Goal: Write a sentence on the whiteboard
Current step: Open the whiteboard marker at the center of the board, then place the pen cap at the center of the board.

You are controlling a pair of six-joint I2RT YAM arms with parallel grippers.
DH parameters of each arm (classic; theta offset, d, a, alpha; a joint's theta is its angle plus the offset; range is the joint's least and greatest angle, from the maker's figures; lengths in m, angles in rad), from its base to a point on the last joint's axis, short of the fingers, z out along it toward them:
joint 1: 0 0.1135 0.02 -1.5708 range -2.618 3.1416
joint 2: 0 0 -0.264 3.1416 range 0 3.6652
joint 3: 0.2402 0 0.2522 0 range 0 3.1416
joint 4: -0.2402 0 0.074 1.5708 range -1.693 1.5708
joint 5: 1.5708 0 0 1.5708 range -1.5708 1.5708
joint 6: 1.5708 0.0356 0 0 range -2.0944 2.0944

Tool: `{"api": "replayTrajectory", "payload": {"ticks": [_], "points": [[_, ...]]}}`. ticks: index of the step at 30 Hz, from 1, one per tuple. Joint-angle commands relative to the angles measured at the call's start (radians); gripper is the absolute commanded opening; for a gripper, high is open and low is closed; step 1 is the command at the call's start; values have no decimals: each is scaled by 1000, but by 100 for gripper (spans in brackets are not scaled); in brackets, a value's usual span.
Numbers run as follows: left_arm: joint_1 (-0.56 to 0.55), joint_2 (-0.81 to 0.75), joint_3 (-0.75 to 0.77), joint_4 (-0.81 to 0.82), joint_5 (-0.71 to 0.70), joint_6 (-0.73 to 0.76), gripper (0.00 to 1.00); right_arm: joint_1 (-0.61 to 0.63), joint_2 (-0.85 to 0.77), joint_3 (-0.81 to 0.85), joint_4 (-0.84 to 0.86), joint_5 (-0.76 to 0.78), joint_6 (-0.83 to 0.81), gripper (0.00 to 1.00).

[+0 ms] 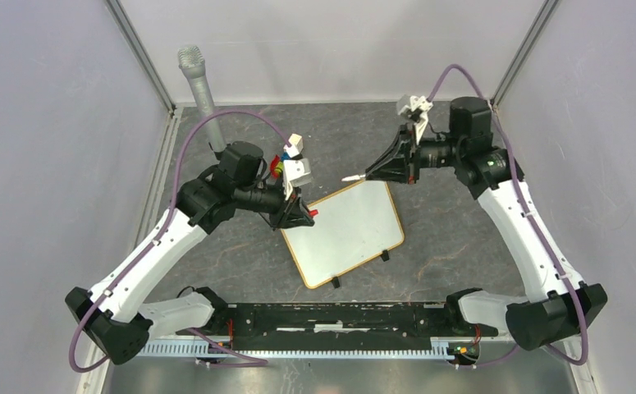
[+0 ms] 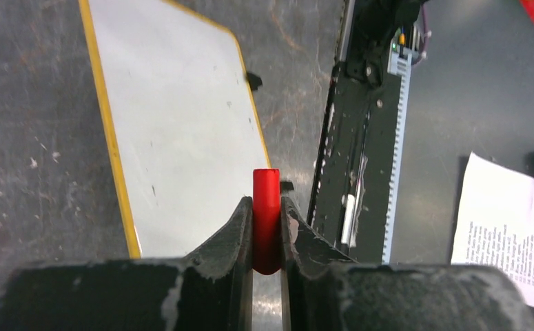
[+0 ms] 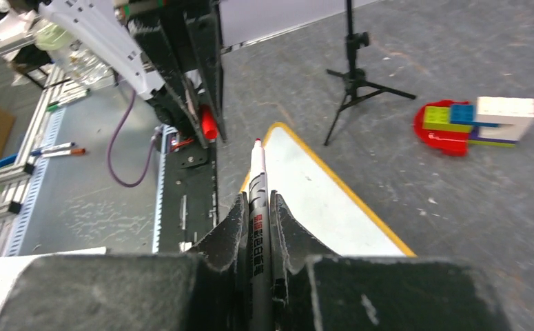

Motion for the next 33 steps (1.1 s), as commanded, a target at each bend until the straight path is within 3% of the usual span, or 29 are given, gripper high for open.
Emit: {"api": "replayTrajectory", "payload": {"ticks": [1, 7, 11, 16, 19, 20, 27, 33], "points": [[22, -48, -46, -77, -7, 109, 2, -75, -13, 66, 41, -64, 10, 0], [110, -155, -135, -201, -91, 234, 2, -139, -30, 32, 92, -77, 44, 0], [155, -232, -142, -320, -238, 319, 2, -147, -49, -15, 162, -66, 76, 0], [251, -346, -211, -424, -357, 323, 2, -147, -43, -31, 190, -62, 122, 0], [319, -405, -285, -377, -525, 268, 2, -147, -42, -33, 197, -53, 127, 0], [351, -402, -302, -358, -602, 246, 2, -148, -43, -39, 204, -52, 134, 0], [476, -347, -380, -284, -789, 154, 2, -148, -59, -71, 202, -45, 122, 0], [754, -217, -420, -243, -685, 321, 2, -147, -56, -36, 83, -37, 18, 0]]}}
